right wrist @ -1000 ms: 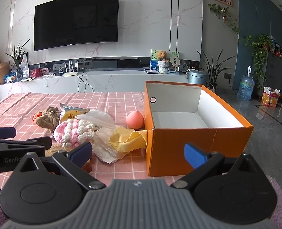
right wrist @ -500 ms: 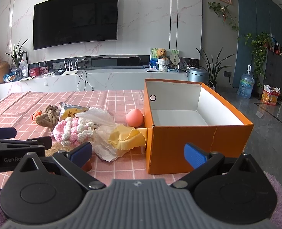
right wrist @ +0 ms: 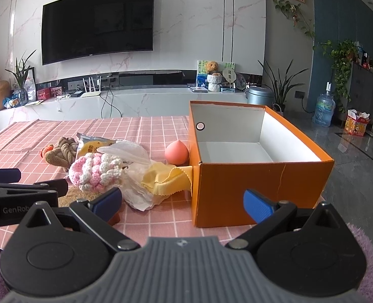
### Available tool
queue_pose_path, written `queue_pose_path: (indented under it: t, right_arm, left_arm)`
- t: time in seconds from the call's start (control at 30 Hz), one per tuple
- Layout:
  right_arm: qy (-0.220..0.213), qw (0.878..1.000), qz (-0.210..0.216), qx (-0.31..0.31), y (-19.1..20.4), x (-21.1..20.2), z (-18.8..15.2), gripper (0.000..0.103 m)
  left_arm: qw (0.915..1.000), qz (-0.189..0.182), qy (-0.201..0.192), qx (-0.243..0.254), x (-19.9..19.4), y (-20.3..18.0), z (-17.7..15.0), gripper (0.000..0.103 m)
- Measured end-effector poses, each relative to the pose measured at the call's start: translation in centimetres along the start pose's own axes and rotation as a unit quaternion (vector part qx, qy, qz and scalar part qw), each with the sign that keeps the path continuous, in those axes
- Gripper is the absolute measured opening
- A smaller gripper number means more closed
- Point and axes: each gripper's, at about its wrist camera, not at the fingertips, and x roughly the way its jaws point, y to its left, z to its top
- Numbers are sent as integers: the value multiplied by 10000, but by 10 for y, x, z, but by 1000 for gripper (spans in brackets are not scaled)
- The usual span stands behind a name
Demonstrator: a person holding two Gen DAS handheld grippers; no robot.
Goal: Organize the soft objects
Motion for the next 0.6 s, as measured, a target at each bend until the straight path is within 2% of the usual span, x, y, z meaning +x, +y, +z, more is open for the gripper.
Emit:
queue_pose_path:
  t: [0.47,0.6]
  right_arm:
    - [57,10000,-21,15,-1,0,1,101]
    - [123,9999,-14,24,-1,3,1,101]
  left_arm:
    - [9999,-88,68,-66,1,0,0,101]
    - [9999,-7,65,-112,0,3,0,101]
